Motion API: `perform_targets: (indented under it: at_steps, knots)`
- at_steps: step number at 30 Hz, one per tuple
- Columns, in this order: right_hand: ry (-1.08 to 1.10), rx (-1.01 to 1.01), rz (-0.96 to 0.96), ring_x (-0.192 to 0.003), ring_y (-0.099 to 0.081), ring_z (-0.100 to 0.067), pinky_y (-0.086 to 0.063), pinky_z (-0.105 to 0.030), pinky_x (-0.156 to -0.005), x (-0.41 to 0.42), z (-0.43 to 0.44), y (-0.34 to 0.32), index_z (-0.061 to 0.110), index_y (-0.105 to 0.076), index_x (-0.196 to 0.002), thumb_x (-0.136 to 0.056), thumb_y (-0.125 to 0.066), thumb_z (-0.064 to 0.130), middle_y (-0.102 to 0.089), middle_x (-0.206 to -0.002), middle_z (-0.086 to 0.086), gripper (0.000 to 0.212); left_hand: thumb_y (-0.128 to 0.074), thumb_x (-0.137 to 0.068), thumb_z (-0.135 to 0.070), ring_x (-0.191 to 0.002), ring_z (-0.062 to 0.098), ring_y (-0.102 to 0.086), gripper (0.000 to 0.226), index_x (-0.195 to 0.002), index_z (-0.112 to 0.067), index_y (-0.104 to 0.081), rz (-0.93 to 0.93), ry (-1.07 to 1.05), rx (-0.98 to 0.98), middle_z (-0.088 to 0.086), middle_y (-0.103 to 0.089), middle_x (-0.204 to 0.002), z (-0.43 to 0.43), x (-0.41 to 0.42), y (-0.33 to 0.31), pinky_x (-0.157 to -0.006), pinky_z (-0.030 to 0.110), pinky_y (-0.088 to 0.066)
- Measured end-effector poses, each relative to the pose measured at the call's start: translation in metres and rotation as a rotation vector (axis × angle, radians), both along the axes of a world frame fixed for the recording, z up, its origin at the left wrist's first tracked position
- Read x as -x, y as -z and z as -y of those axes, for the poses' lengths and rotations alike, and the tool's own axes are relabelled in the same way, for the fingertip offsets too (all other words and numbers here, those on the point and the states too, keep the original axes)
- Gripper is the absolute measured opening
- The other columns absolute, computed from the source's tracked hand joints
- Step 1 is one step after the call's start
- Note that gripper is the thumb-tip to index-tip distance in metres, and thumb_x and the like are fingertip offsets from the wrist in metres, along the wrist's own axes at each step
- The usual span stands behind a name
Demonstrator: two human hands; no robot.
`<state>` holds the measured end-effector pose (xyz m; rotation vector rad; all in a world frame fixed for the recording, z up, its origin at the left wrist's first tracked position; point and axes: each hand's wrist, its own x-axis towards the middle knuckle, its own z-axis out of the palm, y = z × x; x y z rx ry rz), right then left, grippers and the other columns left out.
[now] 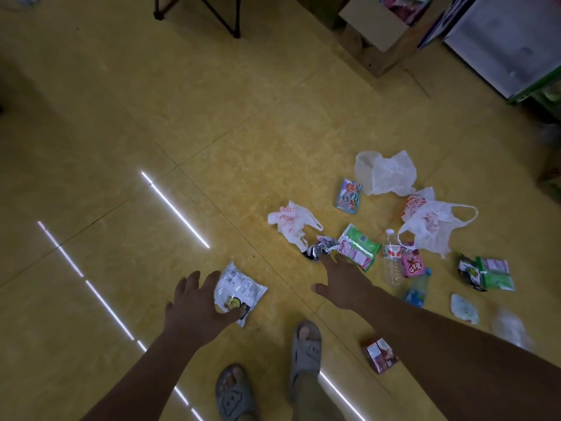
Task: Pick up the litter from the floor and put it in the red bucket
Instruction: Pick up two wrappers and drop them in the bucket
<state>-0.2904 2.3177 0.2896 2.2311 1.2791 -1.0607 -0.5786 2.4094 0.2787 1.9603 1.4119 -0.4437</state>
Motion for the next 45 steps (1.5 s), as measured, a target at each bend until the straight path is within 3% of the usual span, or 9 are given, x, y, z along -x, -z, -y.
perform_targets:
  at_steps: [4,14,24,26,29,33,37,40,45]
  knots:
    - [-0.092,0.011,0.022,-0.141,-0.031,-0.038,-0.035,-0.041,-0.107,-0.008,-0.021,0.028,0.024,-0.007,-0.155,-0.092,-0.053,0.055,-0.005,-0.160,-0.022,0.084,-0.064,-0.058,-0.082,-0.149,0.032,0.002,0.113,-0.150,-0.044,-0.010,-0.058,0.012,0.060,0.006,-0.004,-0.162,0.001,-0.006,0.031,-0.108,0.062,-0.030]
    - [-0.329,0.042,0.086,-0.145,0.011,-0.047,-0.014,-0.056,-0.117,-0.045,-0.088,0.190,0.034,0.011,-0.154,-0.089,-0.052,0.062,0.021,-0.155,-0.030,0.095,-0.079,-0.050,-0.073,-0.144,0.044,0.019,0.141,-0.141,-0.054,0.026,-0.215,0.026,0.165,0.005,0.039,-0.153,0.014,-0.033,0.181,-0.105,0.068,-0.027]
    - [-0.476,-0.025,0.121,-0.139,0.026,-0.051,-0.001,-0.061,-0.117,-0.078,-0.127,0.348,0.036,0.012,-0.153,-0.075,-0.066,0.067,0.030,-0.148,-0.037,0.114,-0.083,-0.036,-0.072,-0.141,0.048,0.023,0.153,-0.137,-0.057,0.031,-0.200,-0.105,0.129,-0.001,0.053,-0.143,0.025,-0.053,0.335,-0.092,0.075,-0.035]
    - [-0.456,0.005,0.092,-0.142,0.021,-0.049,-0.004,-0.058,-0.117,-0.084,-0.132,0.371,0.042,0.009,-0.152,-0.074,-0.069,0.066,0.028,-0.152,-0.030,0.113,-0.086,-0.036,-0.069,-0.141,0.048,0.022,0.154,-0.137,-0.057,0.030,-0.166,-0.133,0.117,-0.002,0.050,-0.145,0.028,-0.055,0.355,-0.090,0.074,-0.039]
    - [-0.423,-0.039,0.046,-0.147,-0.003,-0.043,-0.024,-0.053,-0.115,-0.091,-0.137,0.399,0.044,-0.006,-0.152,-0.074,-0.072,0.058,0.007,-0.158,-0.023,0.103,-0.090,-0.044,-0.058,-0.141,0.052,0.010,0.151,-0.142,-0.053,0.025,-0.120,-0.155,0.039,0.005,0.034,-0.155,0.035,-0.057,0.374,-0.089,0.067,-0.046]
    - [-0.301,-0.305,0.069,-0.121,-0.045,-0.042,-0.039,-0.042,-0.093,-0.090,-0.135,0.408,0.034,-0.037,-0.144,-0.088,-0.057,0.018,-0.035,-0.142,-0.021,0.061,-0.086,-0.050,-0.053,-0.127,0.050,-0.023,0.135,-0.152,-0.044,0.002,-0.127,-0.148,-0.067,0.019,-0.008,-0.150,0.038,-0.057,0.385,-0.079,0.058,-0.050]
    - [-0.237,-0.270,-0.088,-0.116,-0.049,-0.035,-0.036,-0.030,-0.087,-0.084,-0.131,0.382,0.020,-0.055,-0.134,-0.093,-0.045,0.004,-0.048,-0.132,-0.016,0.046,-0.085,-0.048,-0.057,-0.121,0.045,-0.029,0.132,-0.152,-0.042,-0.005,-0.120,-0.141,-0.056,0.019,-0.014,-0.147,0.032,-0.058,0.368,-0.082,0.056,-0.050]
    - [-0.278,-0.229,-0.186,-0.113,-0.053,-0.030,-0.035,-0.026,-0.084,-0.076,-0.123,0.349,0.015,-0.062,-0.126,-0.092,-0.048,0.002,-0.057,-0.123,-0.012,0.040,-0.087,-0.044,-0.053,-0.118,0.043,-0.030,0.135,-0.152,-0.042,-0.008,-0.124,-0.124,-0.053,0.017,-0.015,-0.146,0.026,-0.058,0.337,-0.080,0.054,-0.050]
    - [-0.227,-0.361,-0.285,-0.095,-0.057,-0.019,-0.027,-0.020,-0.073,-0.065,-0.118,0.281,0.009,-0.073,-0.105,-0.089,-0.055,0.004,-0.065,-0.098,-0.003,0.024,-0.084,-0.042,-0.053,-0.115,0.044,-0.033,0.135,-0.152,-0.042,-0.008,-0.087,-0.110,-0.070,0.017,-0.020,-0.143,0.013,-0.059,0.277,-0.078,0.054,-0.051]
